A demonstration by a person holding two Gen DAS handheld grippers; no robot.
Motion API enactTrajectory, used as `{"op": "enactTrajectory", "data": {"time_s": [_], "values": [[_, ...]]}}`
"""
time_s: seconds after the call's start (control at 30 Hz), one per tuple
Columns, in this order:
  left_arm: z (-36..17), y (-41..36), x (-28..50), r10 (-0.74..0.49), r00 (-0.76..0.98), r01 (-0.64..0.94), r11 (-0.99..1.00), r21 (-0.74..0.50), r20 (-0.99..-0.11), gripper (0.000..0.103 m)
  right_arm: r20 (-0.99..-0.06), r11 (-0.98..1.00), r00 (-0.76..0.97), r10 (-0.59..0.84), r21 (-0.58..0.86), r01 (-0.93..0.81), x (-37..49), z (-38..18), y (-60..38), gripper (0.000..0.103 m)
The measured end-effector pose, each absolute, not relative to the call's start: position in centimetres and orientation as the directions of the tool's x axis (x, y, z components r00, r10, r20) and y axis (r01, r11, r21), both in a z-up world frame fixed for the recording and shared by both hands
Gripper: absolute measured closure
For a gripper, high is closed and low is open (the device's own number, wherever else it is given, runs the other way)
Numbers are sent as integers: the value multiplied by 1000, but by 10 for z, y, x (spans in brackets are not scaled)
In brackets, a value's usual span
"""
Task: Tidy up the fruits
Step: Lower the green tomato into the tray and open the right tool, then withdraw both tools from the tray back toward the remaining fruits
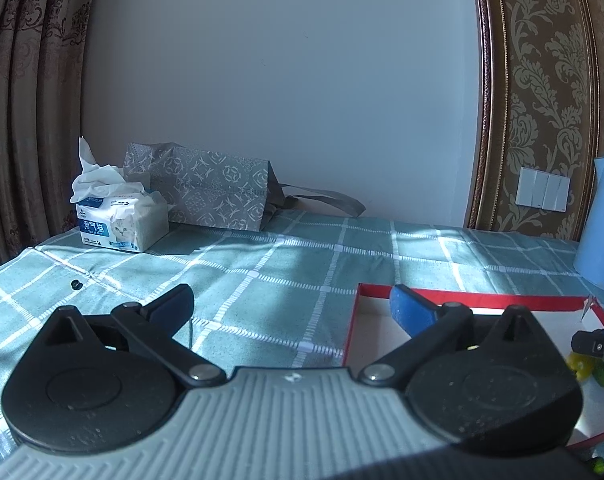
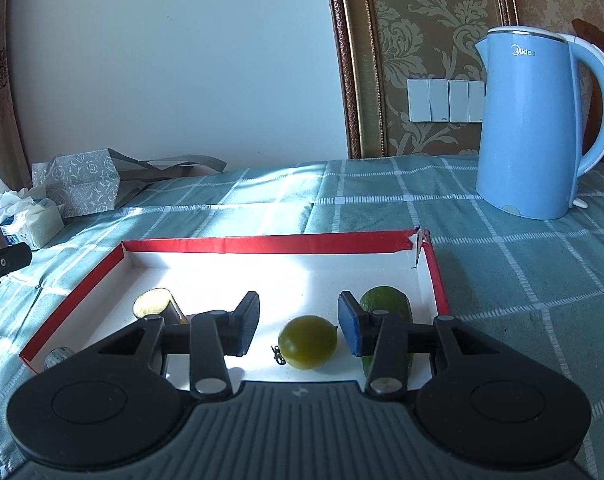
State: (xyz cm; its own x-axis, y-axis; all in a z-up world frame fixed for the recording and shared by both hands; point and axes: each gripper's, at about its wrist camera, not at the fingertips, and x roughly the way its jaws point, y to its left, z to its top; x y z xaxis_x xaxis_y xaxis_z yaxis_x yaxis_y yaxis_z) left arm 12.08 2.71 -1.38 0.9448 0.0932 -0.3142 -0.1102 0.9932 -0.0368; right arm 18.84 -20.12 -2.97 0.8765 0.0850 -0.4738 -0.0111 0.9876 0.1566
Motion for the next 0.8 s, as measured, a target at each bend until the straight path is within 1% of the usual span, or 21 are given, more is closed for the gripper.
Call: {"op": "enactTrajectory", "data": {"time_s": [0.03, 0.07, 0.1, 0.13, 0.2, 0.33, 0.43, 0.5, 0.6, 0.73, 0.8], "values": [[-14, 27, 120, 93, 946, -110, 993, -36, -310, 0, -468, 989, 881, 76, 151, -5, 188, -29, -201, 48], [-14, 26, 120, 94, 948, -110, 993, -34, -306, 0, -464, 990, 884, 65, 140, 1, 187, -28, -201, 44], [-13, 26, 120, 97, 949, -111, 993, -31, -299, 0, -454, 992, 890, 50, 126, 8, 186, -27, -201, 43], [-13, 26, 119, 97, 951, -111, 993, -30, -294, 0, -445, 991, 894, 56, 135, 5, 185, -26, -202, 43], [-14, 27, 119, 82, 953, -98, 994, -43, -292, 0, -410, 977, 908, 89, 212, -1, 181, -21, -211, 43], [-14, 30, 119, 64, 956, -85, 995, -60, -287, 0, -356, 959, 932, 71, 281, 34, 174, -15, -226, 43], [-14, 34, 117, 37, 948, -66, 994, -83, -316, 0, -332, 945, 941, 61, 323, 53, 171, -15, -235, 43], [-17, 38, 107, 0, 941, -38, 994, -107, -339, 0, -332, 932, 941, 65, 356, 61, 171, -16, -242, 43], [-24, 44, 83, -100, 922, 55, 990, -129, -374, 0, -329, 927, 942, 59, 368, 70, 170, -15, -245, 43], [-34, 51, 53, -212, 905, 166, 974, -154, -369, 0, -319, 927, 945, 75, 371, 52, 168, -15, -241, 43], [-38, 52, 50, -230, 893, 180, 970, -162, -387, 0, -318, 930, 945, 80, 366, 45, 166, -15, -238, 43]]}}
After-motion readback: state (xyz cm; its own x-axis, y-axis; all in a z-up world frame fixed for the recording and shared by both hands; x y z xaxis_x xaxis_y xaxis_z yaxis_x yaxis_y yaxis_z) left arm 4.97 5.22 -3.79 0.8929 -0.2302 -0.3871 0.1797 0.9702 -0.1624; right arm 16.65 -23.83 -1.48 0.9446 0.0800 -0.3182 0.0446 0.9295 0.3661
